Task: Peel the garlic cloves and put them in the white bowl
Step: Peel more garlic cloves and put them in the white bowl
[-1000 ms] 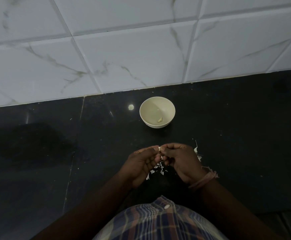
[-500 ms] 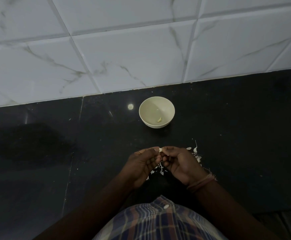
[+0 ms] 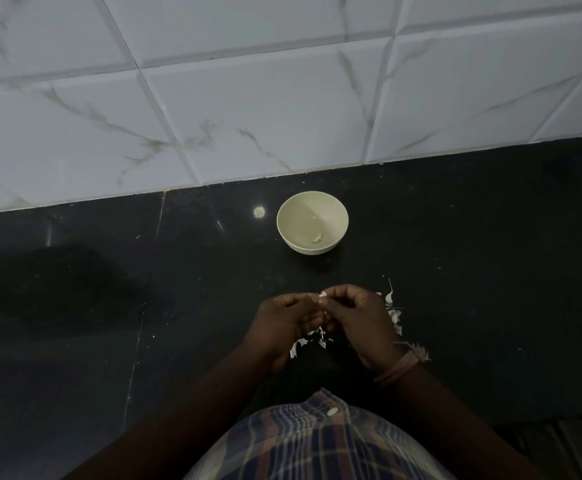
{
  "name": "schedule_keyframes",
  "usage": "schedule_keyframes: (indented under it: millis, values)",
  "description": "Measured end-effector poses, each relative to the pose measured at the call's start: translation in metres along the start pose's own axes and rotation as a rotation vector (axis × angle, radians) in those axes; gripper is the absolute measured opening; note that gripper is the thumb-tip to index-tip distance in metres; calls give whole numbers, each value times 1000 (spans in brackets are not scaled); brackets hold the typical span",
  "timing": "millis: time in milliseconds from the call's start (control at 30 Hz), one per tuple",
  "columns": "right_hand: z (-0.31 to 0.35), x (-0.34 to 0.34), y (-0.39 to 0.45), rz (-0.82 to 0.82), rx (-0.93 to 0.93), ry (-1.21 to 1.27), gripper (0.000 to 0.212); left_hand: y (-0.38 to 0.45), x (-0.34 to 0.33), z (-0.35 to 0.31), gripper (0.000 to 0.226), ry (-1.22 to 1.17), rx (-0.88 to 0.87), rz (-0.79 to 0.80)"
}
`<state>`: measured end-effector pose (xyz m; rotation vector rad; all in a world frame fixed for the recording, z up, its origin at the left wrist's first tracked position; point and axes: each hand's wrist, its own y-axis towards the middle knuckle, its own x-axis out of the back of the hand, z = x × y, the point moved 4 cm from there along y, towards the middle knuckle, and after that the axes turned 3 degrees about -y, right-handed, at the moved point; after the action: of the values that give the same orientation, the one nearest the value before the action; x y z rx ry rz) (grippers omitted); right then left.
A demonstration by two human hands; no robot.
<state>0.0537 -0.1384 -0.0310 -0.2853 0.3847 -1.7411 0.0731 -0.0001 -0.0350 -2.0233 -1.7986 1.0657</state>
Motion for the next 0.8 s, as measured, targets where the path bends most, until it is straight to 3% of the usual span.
schedule_keyframes:
  millis: [133, 400, 667, 800]
  values:
    - [1, 4, 0, -22, 3, -27, 5, -1, -3, 8, 22, 100, 58, 77]
    - [-4, 6, 2, 30, -54, -29, 10, 0, -5, -4, 20, 423, -63, 67]
    - [-15, 2, 2, -18, -57, 61, 8, -1, -2, -1, 12, 235, -140, 11]
    - [-16, 1, 3, 9, -98, 153, 10, 1, -2, 4, 16, 120, -87, 13]
